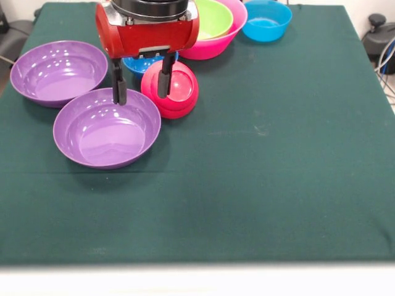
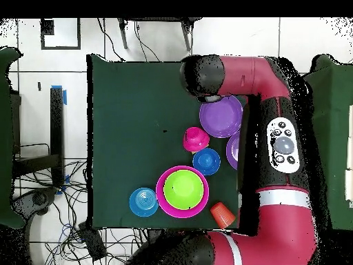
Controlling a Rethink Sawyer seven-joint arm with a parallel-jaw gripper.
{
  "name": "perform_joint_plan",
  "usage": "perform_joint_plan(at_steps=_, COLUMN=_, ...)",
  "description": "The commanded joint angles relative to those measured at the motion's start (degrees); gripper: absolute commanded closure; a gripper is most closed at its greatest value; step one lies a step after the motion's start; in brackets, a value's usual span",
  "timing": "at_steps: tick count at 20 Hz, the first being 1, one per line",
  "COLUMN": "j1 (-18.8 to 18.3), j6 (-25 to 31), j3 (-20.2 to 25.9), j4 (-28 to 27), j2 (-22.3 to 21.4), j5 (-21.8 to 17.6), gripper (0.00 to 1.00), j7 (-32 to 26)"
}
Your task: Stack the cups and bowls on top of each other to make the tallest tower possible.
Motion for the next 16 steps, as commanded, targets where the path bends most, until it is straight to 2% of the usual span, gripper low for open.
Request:
perform_joint_plan(at_steps=1, j1=-1.0, j6=6.1, j3=1.5, j4=-4.3, j2=6.8, j5=0.0, gripper=0.00, j7=-1.8)
perform_joint_plan(at_steps=5, j1=-1.2, j6=1.3, j3=1.9, j4=-9.5, j2=16.9, j5=-1.7, gripper=0.00, j7=-1.5)
perform_joint_plan(at_steps=8, j1=-1.0, j6=0.8, j3=2.1, j4=-13.8, j2=22.3, j5=-2.1, gripper=0.00, j7=-1.7)
perform_joint_plan(at_steps=13, j1=0.1, j6=0.2, j3=1.5, j4=-18.2, j2=26.8, j5=-2.8, gripper=0.00, j7=-1.2)
perform_joint_plan(at_steps=16, j1=0.8, j6=0.7, j3=-0.1, j4=-17.2, j2=26.0, j5=-2.9, gripper=0.00, j7=0.2)
